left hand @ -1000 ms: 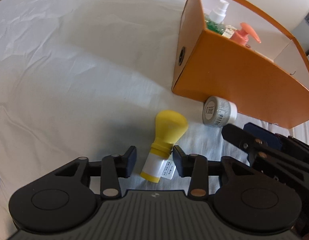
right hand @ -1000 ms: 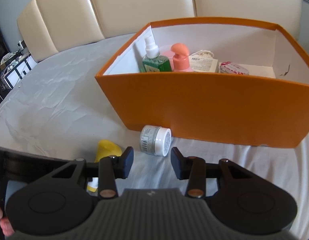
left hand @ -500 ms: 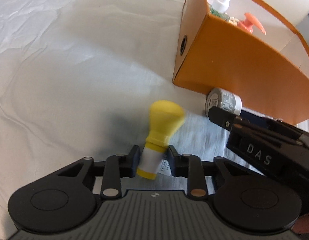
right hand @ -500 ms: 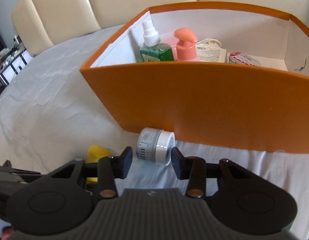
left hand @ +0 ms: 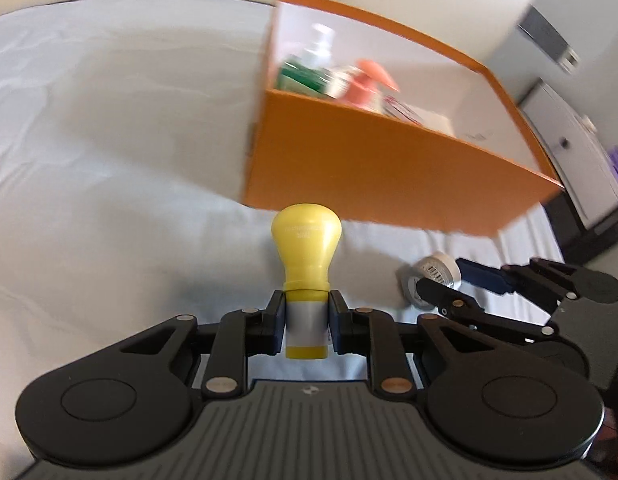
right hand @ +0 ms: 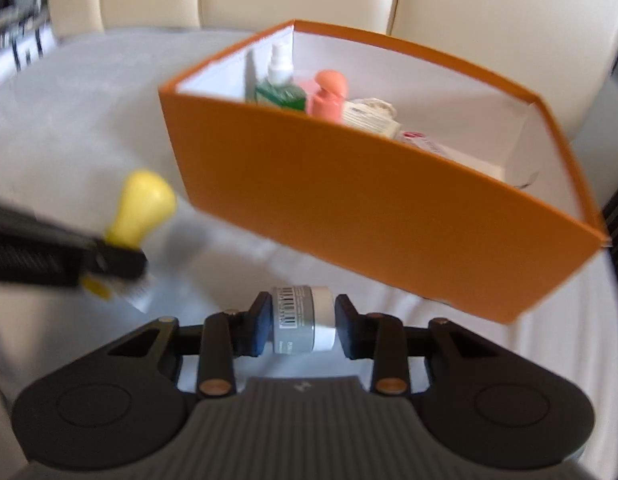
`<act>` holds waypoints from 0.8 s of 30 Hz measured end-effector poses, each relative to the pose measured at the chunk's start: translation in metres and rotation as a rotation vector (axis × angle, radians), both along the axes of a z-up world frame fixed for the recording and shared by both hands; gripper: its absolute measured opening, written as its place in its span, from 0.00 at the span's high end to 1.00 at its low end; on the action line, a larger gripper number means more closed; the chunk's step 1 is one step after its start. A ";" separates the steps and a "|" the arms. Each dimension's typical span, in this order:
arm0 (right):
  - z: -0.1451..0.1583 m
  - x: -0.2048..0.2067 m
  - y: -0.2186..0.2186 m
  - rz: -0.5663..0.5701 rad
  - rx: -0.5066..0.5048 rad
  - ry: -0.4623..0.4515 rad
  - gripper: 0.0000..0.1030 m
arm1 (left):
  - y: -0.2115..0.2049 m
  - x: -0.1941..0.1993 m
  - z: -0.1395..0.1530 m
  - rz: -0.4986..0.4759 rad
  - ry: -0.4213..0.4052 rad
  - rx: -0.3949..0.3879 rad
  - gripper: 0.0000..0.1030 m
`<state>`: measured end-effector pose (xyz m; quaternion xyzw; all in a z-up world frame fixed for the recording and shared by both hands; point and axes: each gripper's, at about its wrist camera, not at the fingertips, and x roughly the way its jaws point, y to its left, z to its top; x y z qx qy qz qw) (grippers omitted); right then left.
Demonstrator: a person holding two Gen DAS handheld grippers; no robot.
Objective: Organize rigid objects
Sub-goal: 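Grasp the yellow-capped bottle with the left tool while the right tool grasps the silver jar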
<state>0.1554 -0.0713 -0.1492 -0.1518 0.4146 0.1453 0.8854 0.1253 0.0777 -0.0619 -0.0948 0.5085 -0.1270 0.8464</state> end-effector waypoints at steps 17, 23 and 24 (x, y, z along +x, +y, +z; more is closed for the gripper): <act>0.001 -0.031 -0.025 -0.004 0.114 0.058 0.63 | -0.019 -0.004 -0.024 -0.134 0.213 0.053 0.76; -0.006 -0.016 -0.053 -0.144 0.275 0.142 0.61 | -0.025 -0.006 -0.025 -0.141 0.220 0.106 0.75; -0.009 -0.012 -0.056 -0.172 0.286 0.170 0.58 | -0.029 -0.005 -0.030 -0.153 0.247 0.127 0.74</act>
